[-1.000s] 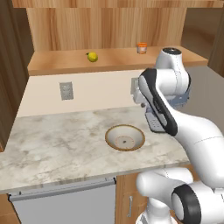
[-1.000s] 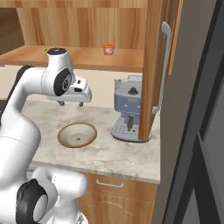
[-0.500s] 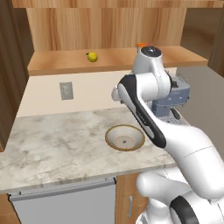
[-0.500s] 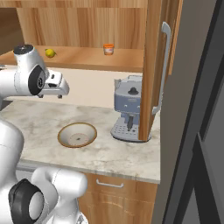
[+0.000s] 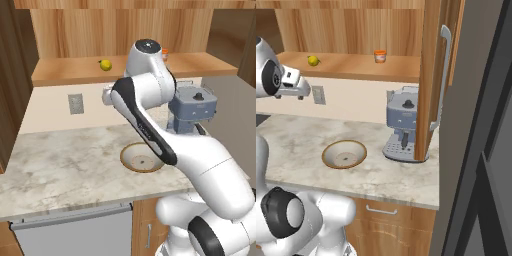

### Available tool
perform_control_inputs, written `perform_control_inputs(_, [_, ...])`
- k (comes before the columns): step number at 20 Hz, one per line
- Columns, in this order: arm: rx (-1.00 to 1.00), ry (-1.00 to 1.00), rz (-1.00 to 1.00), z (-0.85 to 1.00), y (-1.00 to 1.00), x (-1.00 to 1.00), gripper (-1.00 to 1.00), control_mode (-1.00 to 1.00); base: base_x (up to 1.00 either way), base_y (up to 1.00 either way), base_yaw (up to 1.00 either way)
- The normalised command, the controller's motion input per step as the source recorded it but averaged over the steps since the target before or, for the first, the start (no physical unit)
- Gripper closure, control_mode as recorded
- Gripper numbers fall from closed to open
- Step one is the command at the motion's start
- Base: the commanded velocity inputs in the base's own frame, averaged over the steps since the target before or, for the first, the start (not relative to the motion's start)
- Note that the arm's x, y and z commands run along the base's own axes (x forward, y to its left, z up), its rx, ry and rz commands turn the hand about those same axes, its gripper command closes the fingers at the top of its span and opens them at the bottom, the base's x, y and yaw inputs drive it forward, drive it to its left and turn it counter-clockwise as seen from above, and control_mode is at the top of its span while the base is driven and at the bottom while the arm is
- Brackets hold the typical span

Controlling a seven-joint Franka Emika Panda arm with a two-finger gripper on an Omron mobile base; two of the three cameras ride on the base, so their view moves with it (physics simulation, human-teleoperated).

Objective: Pick the lemon from the cabinet and place it in the bowl. Then pick the bowl and place it in the sink. Then turn on the sink facuet.

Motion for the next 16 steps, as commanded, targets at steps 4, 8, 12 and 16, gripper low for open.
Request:
perform_control_inputs(4, [0.02,0.0,0.0,0.42,0.64,0.04,-1.0,-1.0,0.0,0.0,0.0])
perform_control_inputs(8, [0.0,0.0,0.0,0.36,0.56,0.23,-1.0,-1.0,0.0,0.0,0.0])
perform_control_inputs(12, [0.01,-0.03,0.0,0.2,0.14,0.58,-1.0,-1.0,0.0,0.0,0.0])
perform_control_inputs(16, [0.01,-0.15,0.0,0.12,-0.27,0.72,-1.0,-1.0,0.0,0.0,0.0])
